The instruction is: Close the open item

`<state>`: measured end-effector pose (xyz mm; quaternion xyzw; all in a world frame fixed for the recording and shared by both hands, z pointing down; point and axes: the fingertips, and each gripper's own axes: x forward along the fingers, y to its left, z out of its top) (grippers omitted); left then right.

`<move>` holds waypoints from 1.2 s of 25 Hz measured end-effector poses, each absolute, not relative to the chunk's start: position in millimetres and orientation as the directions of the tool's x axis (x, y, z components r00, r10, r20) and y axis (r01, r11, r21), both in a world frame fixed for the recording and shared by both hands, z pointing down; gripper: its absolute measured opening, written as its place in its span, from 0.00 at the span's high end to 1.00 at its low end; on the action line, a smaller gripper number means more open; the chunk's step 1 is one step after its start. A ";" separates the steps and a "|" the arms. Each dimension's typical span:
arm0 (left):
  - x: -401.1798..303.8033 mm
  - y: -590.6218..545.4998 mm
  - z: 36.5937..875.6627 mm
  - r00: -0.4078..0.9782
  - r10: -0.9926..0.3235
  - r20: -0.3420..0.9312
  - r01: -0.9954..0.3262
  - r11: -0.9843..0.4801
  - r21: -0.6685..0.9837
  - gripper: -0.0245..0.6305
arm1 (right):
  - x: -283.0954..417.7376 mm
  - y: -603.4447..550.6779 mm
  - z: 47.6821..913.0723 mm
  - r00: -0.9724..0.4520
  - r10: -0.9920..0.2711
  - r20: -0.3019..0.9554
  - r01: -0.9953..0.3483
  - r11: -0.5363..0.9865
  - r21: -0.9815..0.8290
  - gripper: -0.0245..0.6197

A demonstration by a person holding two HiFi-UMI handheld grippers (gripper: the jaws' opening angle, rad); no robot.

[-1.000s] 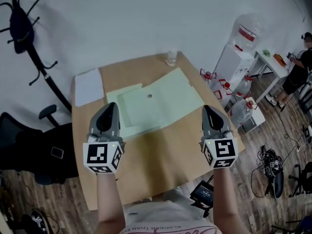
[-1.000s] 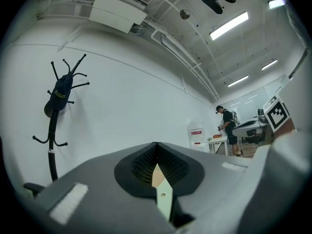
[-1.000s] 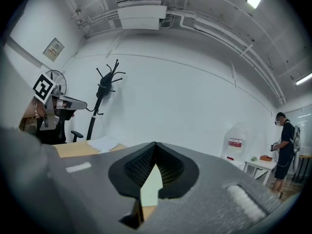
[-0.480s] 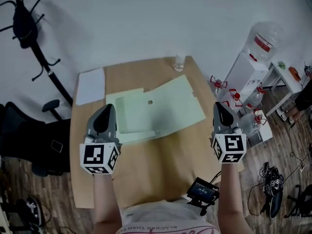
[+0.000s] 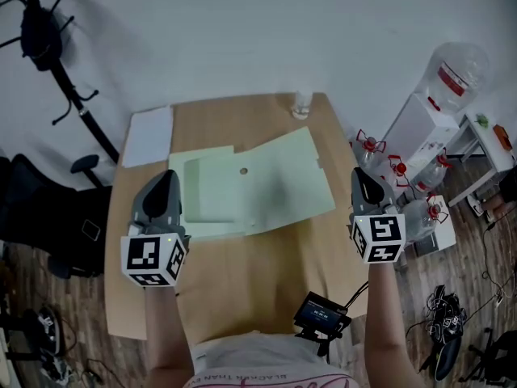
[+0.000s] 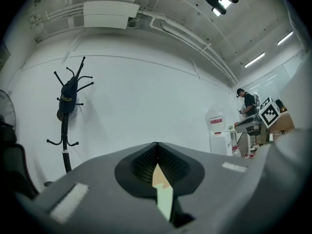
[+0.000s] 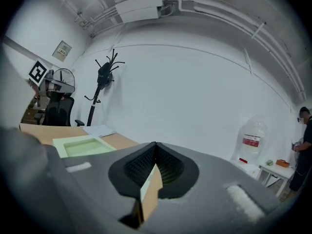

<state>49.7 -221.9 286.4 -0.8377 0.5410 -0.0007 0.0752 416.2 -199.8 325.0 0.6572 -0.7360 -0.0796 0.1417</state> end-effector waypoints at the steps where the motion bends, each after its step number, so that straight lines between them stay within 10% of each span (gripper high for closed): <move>1: 50.7 -222.7 287.9 0.408 -0.910 -0.074 -0.909 -0.397 -0.129 0.95 | 417.8 -204.6 329.3 -0.109 -0.987 0.118 -0.942 0.141 0.304 0.96; 30: 84.6 -249.9 343.6 0.362 -0.925 0.119 -0.913 -0.377 -0.157 0.94 | 446.3 -300.6 503.1 -0.296 -0.733 0.612 -0.793 0.546 0.270 0.96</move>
